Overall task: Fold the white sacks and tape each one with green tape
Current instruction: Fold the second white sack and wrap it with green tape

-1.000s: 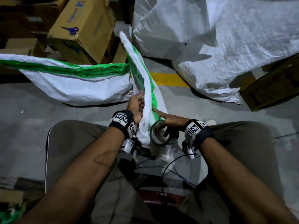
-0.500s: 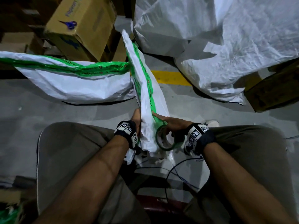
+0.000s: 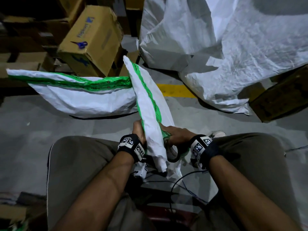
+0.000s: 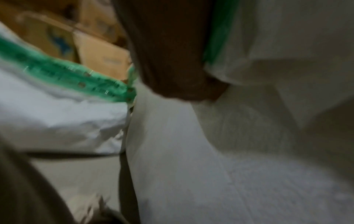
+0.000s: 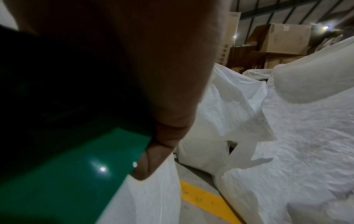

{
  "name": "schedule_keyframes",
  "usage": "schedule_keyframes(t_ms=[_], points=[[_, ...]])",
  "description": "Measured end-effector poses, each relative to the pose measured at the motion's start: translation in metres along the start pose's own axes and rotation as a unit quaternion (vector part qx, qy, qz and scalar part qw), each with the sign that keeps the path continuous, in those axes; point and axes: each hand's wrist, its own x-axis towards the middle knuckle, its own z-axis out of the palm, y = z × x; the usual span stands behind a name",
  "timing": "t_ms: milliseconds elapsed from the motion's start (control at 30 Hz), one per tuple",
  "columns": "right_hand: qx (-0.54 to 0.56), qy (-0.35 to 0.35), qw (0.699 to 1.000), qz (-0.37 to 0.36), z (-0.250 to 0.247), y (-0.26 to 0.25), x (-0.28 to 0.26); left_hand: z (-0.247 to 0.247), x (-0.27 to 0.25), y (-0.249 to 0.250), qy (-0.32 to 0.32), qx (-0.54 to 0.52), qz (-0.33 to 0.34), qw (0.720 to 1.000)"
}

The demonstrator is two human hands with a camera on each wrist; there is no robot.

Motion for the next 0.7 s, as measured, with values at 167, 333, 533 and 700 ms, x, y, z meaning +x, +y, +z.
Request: schedule_keyframes(t_ms=[167,333,533,700], points=[[-0.041,-0.002,0.999,-0.013,0.006,0.002,0.002,-0.013,0.032,-0.017,0.023,0.097,-0.047,0.994],[-0.068,0.032,0.997,-0.004,0.015,0.003,0.007,-0.017,0.021,-0.003,0.131,0.242,-0.001,0.961],[-0.193,0.135,0.972,0.015,0.032,-0.007,0.010,-0.008,-0.003,-0.007,0.030,0.223,-0.030,0.974],[-0.156,0.158,0.975,0.012,0.037,-0.006,0.010,-0.005,-0.013,-0.003,0.096,0.189,-0.026,0.977]])
